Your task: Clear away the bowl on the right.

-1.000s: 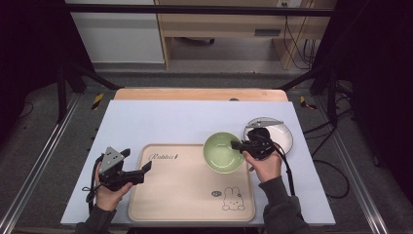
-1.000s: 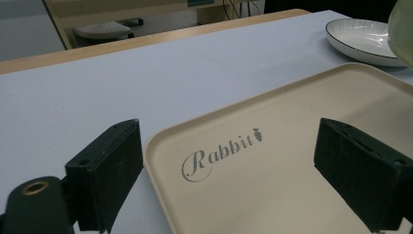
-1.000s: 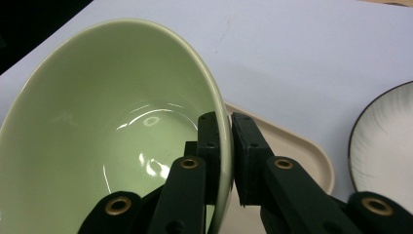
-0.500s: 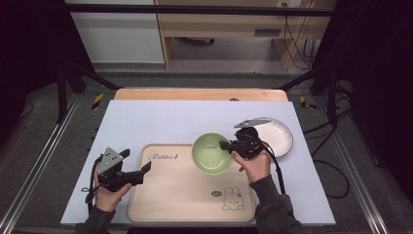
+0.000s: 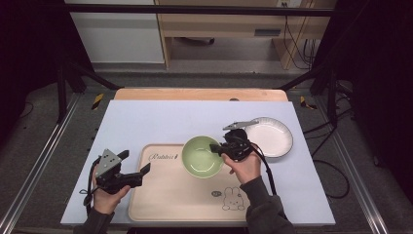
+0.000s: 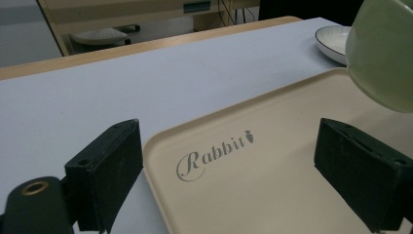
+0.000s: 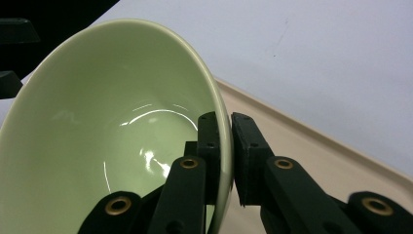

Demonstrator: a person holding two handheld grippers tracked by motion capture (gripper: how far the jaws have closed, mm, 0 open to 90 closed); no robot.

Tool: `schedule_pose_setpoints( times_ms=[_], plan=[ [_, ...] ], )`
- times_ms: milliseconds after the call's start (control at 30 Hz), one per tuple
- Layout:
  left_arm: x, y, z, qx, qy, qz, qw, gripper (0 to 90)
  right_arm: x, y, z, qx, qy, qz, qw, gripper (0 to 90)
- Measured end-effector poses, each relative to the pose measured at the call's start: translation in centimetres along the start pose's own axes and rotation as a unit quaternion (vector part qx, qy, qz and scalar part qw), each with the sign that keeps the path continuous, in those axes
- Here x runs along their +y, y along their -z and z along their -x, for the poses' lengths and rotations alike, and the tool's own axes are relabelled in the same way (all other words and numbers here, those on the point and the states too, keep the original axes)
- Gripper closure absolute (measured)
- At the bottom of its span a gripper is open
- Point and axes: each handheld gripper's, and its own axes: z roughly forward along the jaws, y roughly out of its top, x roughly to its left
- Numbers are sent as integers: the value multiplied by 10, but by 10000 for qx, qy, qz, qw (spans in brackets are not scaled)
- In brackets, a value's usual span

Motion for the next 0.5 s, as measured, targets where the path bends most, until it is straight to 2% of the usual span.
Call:
schedule_pose_setpoints(
  times_ms=[67,500],
  plan=[
    [0,1,0,4,-6,9,10000,101,0,-3,-2,7,-63,-39,10000,831],
    [0,4,1,-1,-9,43,10000,102,-5,-20,-10,-1,-86,-238,9997,831]
  ],
)
